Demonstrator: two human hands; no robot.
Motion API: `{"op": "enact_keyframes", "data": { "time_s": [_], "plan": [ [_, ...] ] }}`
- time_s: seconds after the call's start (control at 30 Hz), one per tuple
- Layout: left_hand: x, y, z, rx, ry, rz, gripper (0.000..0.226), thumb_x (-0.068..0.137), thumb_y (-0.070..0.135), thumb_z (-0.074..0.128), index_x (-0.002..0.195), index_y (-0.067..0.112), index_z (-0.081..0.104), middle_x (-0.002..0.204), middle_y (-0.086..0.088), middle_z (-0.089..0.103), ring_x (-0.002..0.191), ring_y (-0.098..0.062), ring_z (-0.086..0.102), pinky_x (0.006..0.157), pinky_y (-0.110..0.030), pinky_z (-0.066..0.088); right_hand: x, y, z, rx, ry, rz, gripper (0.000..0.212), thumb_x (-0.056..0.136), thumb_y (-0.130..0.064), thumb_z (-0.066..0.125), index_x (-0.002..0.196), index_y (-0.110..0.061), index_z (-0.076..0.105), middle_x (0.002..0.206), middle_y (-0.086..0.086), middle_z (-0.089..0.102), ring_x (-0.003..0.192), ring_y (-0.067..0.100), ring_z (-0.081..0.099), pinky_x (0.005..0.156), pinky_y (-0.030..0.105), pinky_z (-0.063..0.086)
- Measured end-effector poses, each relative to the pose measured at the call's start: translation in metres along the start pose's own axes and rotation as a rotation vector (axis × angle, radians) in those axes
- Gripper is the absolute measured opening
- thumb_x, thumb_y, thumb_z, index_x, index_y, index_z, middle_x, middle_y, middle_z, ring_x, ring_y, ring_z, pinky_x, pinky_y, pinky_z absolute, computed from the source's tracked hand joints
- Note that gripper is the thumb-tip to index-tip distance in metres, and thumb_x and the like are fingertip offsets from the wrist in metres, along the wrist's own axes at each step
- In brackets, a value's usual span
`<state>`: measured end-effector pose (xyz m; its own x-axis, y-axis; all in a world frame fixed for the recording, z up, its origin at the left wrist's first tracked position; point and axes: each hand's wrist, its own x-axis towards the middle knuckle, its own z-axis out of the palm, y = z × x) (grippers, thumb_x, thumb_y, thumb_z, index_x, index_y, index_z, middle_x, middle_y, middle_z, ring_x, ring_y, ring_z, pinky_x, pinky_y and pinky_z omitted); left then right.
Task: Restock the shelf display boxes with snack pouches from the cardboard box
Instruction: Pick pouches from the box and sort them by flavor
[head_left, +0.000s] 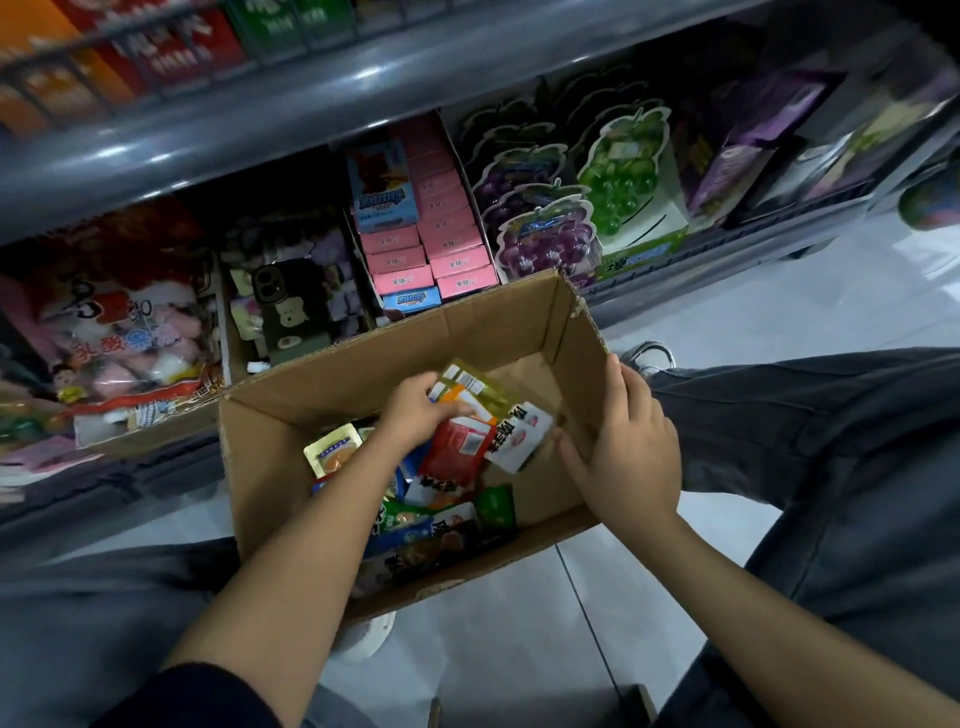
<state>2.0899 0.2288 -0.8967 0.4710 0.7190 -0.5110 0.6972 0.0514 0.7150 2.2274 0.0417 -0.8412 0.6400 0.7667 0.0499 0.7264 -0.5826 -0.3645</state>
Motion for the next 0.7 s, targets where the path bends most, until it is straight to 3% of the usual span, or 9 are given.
{"op": "enact_keyframes", "data": {
  "time_s": [0.07,0.17,0.33,0.47,0.57,0.63,0.7],
  "plan": [
    [-0.008,0.016,-0.006,-0.044,0.091,0.036,0.02,0.077,0.016,0.077,0.092,0.016,0.063,0.086,0.003,0.067,0.073,-0.01,0.063,0.068,-0.028,0.052,0.001,-0.001,-0.001,0.003,-0.013,0.008,0.083,0.079,-0.048,0.066,0.143,-0.007,0.033,0.137,0.014,0.048,0.115,0.035,0.053,0.086,0.046,0.048],
    [-0.02,0.033,-0.02,-0.084,0.206,0.077,0.02,0.077,0.018,0.077,0.09,0.018,0.062,0.087,0.001,0.069,0.077,-0.016,0.067,0.072,-0.031,0.054,0.002,-0.003,-0.004,0.011,-0.054,0.03,0.084,0.081,-0.049,0.063,0.146,-0.009,0.029,0.143,0.012,0.042,0.122,0.032,0.048,0.093,0.044,0.044],
    [-0.051,0.058,-0.042,-0.26,0.332,0.129,0.017,0.083,0.015,0.071,0.096,0.017,0.06,0.085,0.007,0.065,0.071,-0.002,0.06,0.061,-0.017,0.047,0.005,-0.015,-0.014,0.041,-0.056,0.056,0.083,0.083,-0.053,0.06,0.145,-0.006,0.03,0.148,0.017,0.035,0.134,0.034,0.033,0.107,0.046,0.028],
    [-0.072,0.065,-0.054,-0.573,0.432,0.05,0.013,0.081,0.023,0.074,0.087,0.021,0.063,0.092,-0.004,0.073,0.08,-0.019,0.069,0.077,-0.035,0.056,0.007,-0.035,-0.03,0.176,0.0,0.042,0.084,0.083,-0.059,0.054,0.142,-0.002,0.035,0.147,0.021,0.034,0.136,0.037,0.029,0.11,0.048,0.023],
    [-0.087,0.073,-0.064,-0.845,0.441,-0.048,0.019,0.079,0.024,0.076,0.09,0.018,0.061,0.088,-0.007,0.073,0.075,-0.021,0.07,0.073,-0.037,0.056,0.011,-0.054,-0.046,0.468,-0.195,0.043,0.083,0.082,-0.059,0.058,0.145,-0.011,0.031,0.147,0.011,0.036,0.134,0.025,0.035,0.107,0.039,0.032],
    [-0.097,0.078,-0.071,-0.898,0.424,-0.06,0.021,0.079,0.023,0.076,0.092,0.017,0.062,0.083,-0.005,0.073,0.07,-0.019,0.07,0.069,-0.036,0.056,0.015,-0.069,-0.057,0.704,-0.375,0.059,0.077,0.082,-0.055,0.06,0.142,-0.014,0.035,0.137,0.006,0.049,0.119,0.017,0.051,0.093,0.03,0.045],
    [-0.106,0.081,-0.075,-0.907,0.413,-0.06,0.021,0.079,0.022,0.075,0.095,0.016,0.063,0.076,-0.002,0.074,0.066,-0.018,0.07,0.065,-0.034,0.055,0.023,-0.085,-0.064,0.887,-0.535,0.102,0.064,0.084,-0.051,0.061,0.134,-0.015,0.044,0.122,0.001,0.061,0.104,0.013,0.061,0.079,0.023,0.049]
  ]
}}
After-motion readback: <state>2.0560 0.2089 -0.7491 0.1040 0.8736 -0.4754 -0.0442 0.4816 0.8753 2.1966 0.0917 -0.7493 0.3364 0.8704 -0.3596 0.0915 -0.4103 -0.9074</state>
